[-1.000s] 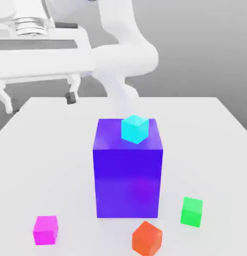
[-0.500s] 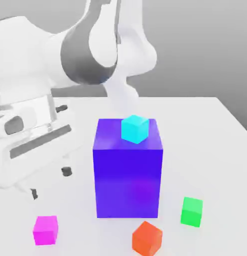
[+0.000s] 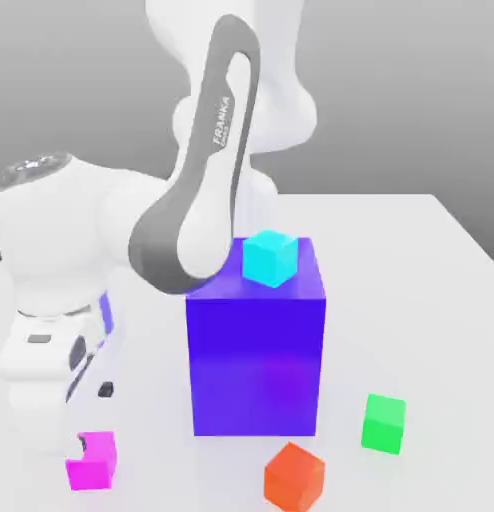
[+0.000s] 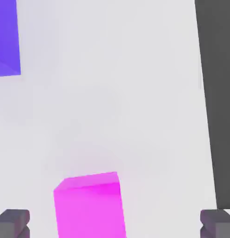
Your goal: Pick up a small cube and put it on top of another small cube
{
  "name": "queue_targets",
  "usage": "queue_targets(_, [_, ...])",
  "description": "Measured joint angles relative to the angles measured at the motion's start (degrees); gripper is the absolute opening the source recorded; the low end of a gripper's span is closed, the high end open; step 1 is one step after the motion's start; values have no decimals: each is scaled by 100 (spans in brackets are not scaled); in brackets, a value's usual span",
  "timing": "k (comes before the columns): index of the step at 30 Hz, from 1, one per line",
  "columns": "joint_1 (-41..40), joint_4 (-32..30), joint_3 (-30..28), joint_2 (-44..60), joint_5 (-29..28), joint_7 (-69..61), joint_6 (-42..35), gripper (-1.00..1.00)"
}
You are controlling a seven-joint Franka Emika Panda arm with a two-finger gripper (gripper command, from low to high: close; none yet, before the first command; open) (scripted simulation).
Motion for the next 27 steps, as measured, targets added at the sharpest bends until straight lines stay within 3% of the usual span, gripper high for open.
queue_targets(7, [-922, 302, 1121, 980, 1092, -1049, 593, 0])
queue_targets(8, [-994, 330, 1215, 1061, 1182, -1118, 643, -100])
queue_targets(15, [-988, 317, 1198, 1014, 1077, -1093, 628, -100])
queue_targets(21, [-219, 24, 211, 172, 50, -272, 141, -100])
queue_targets(27, [602, 193, 106, -428, -337, 902, -243, -100])
